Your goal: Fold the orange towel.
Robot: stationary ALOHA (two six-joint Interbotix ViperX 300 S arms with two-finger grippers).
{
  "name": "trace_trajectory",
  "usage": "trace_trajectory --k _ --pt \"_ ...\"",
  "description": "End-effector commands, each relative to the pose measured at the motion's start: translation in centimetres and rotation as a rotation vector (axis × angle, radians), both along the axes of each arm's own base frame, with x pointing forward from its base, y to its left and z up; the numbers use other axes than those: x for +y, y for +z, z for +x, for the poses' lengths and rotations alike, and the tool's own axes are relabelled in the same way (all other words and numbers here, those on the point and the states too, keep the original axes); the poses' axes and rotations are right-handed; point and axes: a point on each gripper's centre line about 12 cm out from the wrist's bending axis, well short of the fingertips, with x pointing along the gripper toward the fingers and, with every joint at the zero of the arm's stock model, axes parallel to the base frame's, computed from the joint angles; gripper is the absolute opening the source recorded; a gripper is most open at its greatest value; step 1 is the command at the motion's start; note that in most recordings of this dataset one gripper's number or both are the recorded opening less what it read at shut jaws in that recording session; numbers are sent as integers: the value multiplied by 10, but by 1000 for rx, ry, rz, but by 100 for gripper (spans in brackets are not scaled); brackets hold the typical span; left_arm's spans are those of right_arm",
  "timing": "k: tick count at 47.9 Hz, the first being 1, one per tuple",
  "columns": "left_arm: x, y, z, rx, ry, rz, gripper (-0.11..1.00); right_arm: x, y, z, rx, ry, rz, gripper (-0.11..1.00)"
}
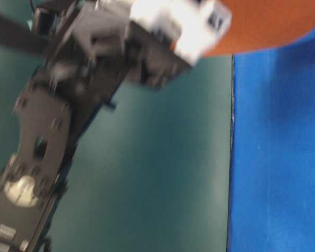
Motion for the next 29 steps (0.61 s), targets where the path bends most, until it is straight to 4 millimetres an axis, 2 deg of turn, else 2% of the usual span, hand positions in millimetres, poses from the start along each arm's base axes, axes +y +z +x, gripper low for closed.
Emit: trace_trajectory --k 1,7,14,22,29 --pt "-28 27 11 -84 -47 -11 1 -16 14 -19 -33 -77 -17 3" --pt "-27 22 16 -74 -42 -15 1 -14 8 -23 9 -79 6 3" --pt "-25 12 7 -13 -30 -29 1 -17 -1 -16 37 -75 22 3" --pt "-24 -9 -18 76 -29 -25 1 -21 -13 12 47 -42 28 3" --pt "-20 -31 -48 163 -10 -46 1 -22 -21 44 42 2 26 3"
